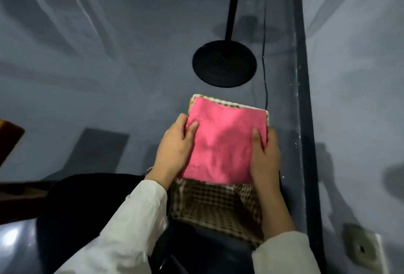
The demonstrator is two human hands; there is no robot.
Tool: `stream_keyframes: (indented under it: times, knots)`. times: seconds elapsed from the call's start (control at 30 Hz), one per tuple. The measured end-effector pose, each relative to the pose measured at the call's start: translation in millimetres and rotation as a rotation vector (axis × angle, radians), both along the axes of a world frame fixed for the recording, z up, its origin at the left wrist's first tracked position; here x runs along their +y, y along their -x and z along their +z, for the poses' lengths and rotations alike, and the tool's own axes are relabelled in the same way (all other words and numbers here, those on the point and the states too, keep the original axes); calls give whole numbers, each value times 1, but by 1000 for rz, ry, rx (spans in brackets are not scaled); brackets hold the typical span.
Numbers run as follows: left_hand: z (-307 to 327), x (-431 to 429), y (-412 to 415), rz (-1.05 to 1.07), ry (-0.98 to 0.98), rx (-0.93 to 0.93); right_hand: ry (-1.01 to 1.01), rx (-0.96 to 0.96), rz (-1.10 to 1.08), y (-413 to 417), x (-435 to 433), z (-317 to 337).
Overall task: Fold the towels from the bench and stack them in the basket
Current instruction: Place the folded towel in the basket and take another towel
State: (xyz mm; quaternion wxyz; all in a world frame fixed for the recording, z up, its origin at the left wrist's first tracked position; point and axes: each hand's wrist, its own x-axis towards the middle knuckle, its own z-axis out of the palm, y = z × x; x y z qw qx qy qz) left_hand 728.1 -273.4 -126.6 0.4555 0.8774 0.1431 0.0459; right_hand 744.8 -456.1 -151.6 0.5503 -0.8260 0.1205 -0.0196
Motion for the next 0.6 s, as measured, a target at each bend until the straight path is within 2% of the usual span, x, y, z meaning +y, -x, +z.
stream_keyframes:
  times: [0.3,0.6]
  knots:
    - [-44,-17,-53,-24,-57,101,-24,59,-51,-42,-16,-40]
    - [-69,-19,-86,16,-57,150,92,140,-26,-72,-19,-63]
